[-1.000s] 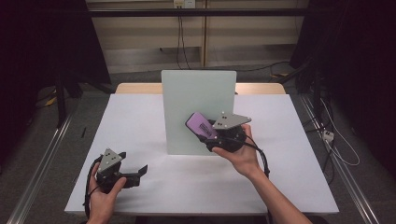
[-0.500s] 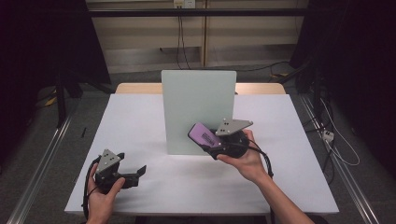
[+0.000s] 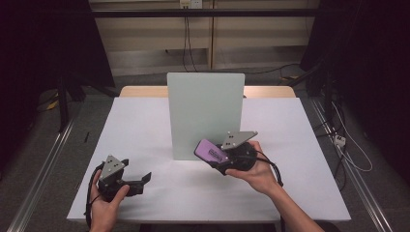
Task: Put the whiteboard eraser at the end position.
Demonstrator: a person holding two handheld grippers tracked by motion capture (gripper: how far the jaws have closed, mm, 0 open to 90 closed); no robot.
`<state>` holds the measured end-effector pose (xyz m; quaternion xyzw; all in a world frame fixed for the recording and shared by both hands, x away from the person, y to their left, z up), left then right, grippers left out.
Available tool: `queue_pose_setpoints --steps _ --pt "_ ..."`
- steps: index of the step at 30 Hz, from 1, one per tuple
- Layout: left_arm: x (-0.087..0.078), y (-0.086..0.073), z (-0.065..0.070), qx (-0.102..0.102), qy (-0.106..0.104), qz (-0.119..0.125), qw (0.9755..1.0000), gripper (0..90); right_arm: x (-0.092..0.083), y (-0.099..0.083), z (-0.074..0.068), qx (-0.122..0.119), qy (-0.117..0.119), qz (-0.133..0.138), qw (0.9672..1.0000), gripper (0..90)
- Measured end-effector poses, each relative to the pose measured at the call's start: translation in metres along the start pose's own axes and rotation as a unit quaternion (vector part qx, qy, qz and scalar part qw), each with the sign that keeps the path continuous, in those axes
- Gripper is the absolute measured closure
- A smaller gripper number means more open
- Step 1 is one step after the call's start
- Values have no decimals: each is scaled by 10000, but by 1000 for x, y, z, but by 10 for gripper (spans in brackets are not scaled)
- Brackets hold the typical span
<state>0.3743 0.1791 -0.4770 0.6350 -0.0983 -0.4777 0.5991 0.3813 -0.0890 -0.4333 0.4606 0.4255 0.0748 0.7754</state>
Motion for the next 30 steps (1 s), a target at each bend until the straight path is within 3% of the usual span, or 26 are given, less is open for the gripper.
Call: queue_pose_setpoints --steps 10,16,20,25,30 --pt "5 0 0 10 -45 -83 10000 55 8 -18 -16 -335 339 -459 9978 415" --pt "3 -2 1 30 -74 -72 9999 54 14 -29 -26 -540 552 -745 9942 415" --pt "1 -2 -1 0 -53 -39 10000 54 16 -33 -37 -710 766 -931 9902 416" --pt "1 -2 0 -24 -28 -37 10000 54 21 -44 -44 -820 848 -1137 9865 416" --pt "1 -2 1 -5 -31 -59 10000 55 24 -48 -47 -860 867 -1199 9853 415"
Point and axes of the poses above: each handheld gripper's, and its own axes: x roughly forward along the jaws, y roughly out of its top, z roughly to its right, the point moved 9 cm from there along x, roughly forward along the jaws, and after that the axes turned 14 degrees about -y, right-handed, at the moved point
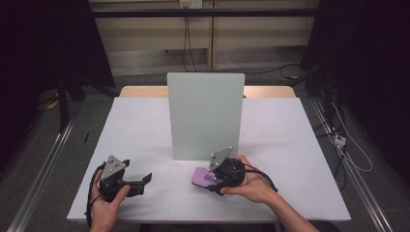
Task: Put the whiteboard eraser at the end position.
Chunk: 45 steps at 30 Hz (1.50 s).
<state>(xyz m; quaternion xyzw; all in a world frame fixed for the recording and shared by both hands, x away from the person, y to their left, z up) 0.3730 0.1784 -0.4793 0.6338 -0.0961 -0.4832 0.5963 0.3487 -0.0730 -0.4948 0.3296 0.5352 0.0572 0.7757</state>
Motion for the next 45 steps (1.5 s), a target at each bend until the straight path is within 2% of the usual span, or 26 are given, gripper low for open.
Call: queue_pose_setpoints --steps 11,20,22,26,33,36,38,41,45 --pt "-1 1 1 19 6 23 10000 54 9 -1 -2 12 69 -2 10000 413" --pt "0 1 1 38 22 -1 10000 51 13 -2 -1 218 121 -5 9997 400" --pt "-1 1 0 15 26 25 10000 51 15 -3 -1 235 96 -46 9997 381" --pt "-1 1 0 7 36 26 10000 50 17 -4 -2 344 201 -48 9992 309" --pt "-1 1 1 23 12 31 10000 50 17 -2 2 554 115 -4 9984 164" --pt "-1 1 0 11 23 25 10000 50 17 -3 4 595 49 -26 9982 141" --pt "-2 1 0 22 23 24 10000 50 16 -2 5 611 18 -6 9981 93" --pt "-1 1 0 16 21 19 10000 50 13 -1 6 716 10 80 9974 92" --pt "0 0 0 7 15 5 10000 50 10 0 11 780 -132 107 9968 81"
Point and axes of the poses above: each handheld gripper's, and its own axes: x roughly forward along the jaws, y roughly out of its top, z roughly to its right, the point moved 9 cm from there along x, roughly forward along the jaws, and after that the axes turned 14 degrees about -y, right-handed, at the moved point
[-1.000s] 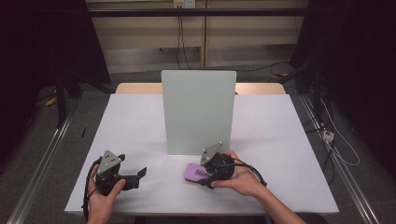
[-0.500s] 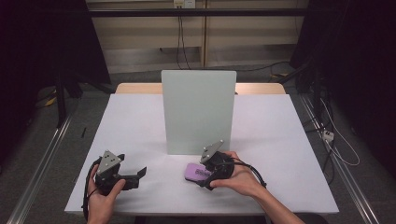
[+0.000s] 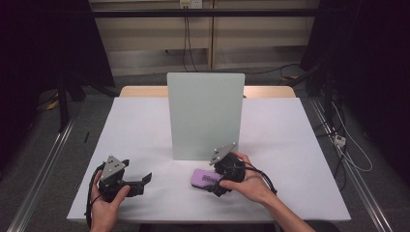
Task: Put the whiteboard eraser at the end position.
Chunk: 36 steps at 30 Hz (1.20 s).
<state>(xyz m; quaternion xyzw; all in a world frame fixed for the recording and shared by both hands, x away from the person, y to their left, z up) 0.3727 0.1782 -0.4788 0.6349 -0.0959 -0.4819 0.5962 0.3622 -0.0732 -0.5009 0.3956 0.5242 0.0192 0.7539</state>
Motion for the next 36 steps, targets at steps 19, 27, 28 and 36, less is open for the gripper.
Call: queue_pose_setpoints --steps 19,27,28,36 --pt "0 1 0 5 -3 8 10000 50 -19 5 14 634 -365 426 9964 73" --pt "1 1 0 11 -7 12 10000 50 -28 -3 33 1102 -839 677 9880 80" --pt "0 1 0 9 -9 14 10000 50 -30 -4 35 1148 -873 722 9869 77" --pt "0 1 0 5 -3 11 10000 50 -44 -22 51 1552 -1247 784 9768 65"
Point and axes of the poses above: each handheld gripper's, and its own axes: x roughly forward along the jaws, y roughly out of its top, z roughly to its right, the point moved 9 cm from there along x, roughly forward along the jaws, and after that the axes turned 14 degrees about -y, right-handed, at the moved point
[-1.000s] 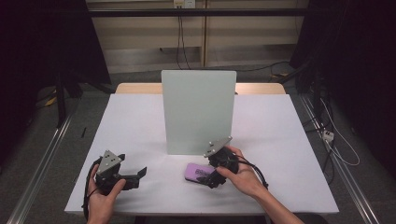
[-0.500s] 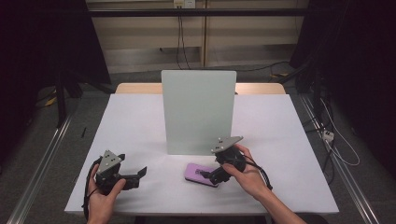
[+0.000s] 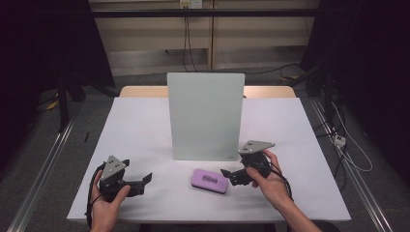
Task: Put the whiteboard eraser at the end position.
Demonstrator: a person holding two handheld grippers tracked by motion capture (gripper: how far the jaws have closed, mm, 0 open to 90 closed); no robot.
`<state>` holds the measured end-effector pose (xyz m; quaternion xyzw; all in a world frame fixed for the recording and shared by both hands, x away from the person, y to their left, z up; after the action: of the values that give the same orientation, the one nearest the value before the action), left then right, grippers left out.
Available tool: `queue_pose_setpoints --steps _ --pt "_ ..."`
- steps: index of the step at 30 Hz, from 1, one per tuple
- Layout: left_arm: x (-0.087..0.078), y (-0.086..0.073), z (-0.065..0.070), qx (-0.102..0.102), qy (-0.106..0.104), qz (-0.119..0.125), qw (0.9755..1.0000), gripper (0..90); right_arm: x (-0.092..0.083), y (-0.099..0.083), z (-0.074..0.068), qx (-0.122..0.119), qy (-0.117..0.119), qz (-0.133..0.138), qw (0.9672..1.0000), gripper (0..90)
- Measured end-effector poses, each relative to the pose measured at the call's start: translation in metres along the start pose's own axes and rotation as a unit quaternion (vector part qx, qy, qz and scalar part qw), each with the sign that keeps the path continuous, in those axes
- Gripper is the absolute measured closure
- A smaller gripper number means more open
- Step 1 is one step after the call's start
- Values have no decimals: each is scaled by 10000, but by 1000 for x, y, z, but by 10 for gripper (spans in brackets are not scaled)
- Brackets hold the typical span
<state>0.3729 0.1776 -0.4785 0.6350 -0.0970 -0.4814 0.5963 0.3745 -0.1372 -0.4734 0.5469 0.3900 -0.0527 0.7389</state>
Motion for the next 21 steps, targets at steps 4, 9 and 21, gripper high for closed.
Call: queue_pose_setpoints --steps 4,9,21 --pt "0 0 0 -8 -2 7 10000 50 -4 -7 14 159 -253 104 9995 77" --pt "0 0 0 -14 1 0 10000 50 -9 -15 30 322 -480 202 9981 81" --pt "0 0 0 -20 18 15 10000 50 -22 -35 56 516 -774 225 9954 83"
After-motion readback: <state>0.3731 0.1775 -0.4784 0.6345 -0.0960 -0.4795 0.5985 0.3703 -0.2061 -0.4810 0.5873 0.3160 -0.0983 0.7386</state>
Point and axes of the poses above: each handheld gripper's, and its own axes: x roughly forward along the jaws, y roughly out of its top, z roughly to its right, the point moved 9 cm from there along x, roughly forward along the jaws, and after that the axes turned 14 degrees about -y, right-handed, at the moved point
